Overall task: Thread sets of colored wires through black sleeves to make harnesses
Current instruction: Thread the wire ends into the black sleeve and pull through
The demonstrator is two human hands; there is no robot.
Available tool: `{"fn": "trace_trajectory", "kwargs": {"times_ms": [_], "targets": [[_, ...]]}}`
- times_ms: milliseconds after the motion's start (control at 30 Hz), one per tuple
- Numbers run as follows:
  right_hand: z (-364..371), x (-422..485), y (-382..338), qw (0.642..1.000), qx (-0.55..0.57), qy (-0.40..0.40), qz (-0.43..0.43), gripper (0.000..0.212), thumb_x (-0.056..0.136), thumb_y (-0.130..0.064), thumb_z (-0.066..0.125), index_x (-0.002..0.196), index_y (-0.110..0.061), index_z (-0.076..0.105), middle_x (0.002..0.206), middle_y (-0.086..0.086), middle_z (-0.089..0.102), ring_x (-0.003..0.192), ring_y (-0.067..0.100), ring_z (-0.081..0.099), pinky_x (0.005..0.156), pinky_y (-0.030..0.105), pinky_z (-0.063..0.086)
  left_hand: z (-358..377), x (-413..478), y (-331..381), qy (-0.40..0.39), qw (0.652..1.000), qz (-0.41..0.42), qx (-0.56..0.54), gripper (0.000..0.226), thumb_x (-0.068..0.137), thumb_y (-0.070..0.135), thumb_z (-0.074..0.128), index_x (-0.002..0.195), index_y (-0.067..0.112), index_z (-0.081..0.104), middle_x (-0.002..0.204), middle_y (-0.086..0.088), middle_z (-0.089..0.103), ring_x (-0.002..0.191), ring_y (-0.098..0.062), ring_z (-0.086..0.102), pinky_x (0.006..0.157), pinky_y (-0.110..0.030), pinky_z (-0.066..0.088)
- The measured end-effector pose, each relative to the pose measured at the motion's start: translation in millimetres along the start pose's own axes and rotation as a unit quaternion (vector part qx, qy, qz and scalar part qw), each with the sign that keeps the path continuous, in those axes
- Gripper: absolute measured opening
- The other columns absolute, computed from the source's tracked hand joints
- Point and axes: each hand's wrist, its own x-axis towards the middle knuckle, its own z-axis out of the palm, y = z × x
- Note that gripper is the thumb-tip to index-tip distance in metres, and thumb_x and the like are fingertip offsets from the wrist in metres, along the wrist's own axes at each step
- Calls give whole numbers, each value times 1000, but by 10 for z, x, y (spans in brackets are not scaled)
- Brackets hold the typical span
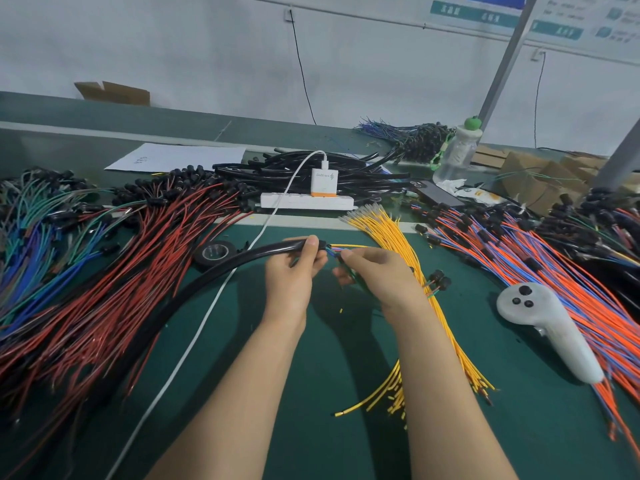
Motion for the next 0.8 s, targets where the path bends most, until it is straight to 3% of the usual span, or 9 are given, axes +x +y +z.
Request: {"fn": "trace_trajectory", "kwargs": {"times_ms": [100, 200, 300, 400, 567, 667, 800], "targets": [[-5, 10, 18, 999, 9, 1, -35, 11, 91, -11, 62, 81, -12, 64, 61, -5, 70, 54, 2, 61, 59, 8, 47, -1, 5, 14, 4, 1000, -9, -12, 16, 93, 7, 57, 78, 8, 61, 72, 1, 61, 60, 0, 63, 67, -13, 52], [38, 20, 25, 992, -73, 16, -101, 10, 91, -9, 60, 82, -13, 61, 68, -2, 69, 59, 4, 61, 64, 17, 49, 3, 6, 25, 8, 999, -18, -28, 16, 93, 6, 56, 78, 7, 60, 72, 0, 60, 59, 0, 62, 67, -13, 53], [101, 10, 44, 956, -203, 43, -206, 9, 92, -11, 58, 85, -16, 56, 70, 4, 66, 64, 20, 59, 64, 31, 47, -1, 10, 39, 13, 998, -28, -54, 16, 93, 5, 55, 77, 6, 59, 72, -1, 60, 58, 0, 62, 68, -14, 54], [127, -5, 68, 936, -239, 32, -255, 10, 93, -9, 56, 87, -17, 54, 69, 7, 62, 62, 24, 56, 61, 37, 47, -11, 22, 47, 17, 997, -33, -68, 16, 93, 4, 55, 77, 5, 57, 73, -3, 58, 57, -1, 61, 70, -14, 55], [72, -9, 33, 982, -113, -14, -150, 10, 92, -16, 62, 83, -13, 61, 74, 3, 68, 59, 12, 59, 67, 31, 51, -16, 26, 48, 20, 997, -35, -64, 18, 93, 4, 55, 76, 5, 57, 73, -3, 58, 59, -2, 61, 69, -14, 54], [63, -3, 15, 995, -46, 0, -91, 22, 94, -23, 59, 77, -9, 61, 70, 1, 69, 57, 10, 62, 62, 27, 51, -6, 10, 36, 17, 998, -31, -49, 18, 93, 5, 56, 75, 6, 58, 71, -1, 59, 58, -1, 61, 68, -13, 53], [88, 8, 22, 998, -36, 16, -50, 21, 93, -24, 62, 79, -8, 65, 63, -2, 66, 47, 3, 52, 50, 14, 45, 3, -7, 26, 10, 999, -25, -36, 18, 93, 5, 56, 75, 8, 59, 67, 3, 60, 58, -1, 61, 69, -14, 54]]}}
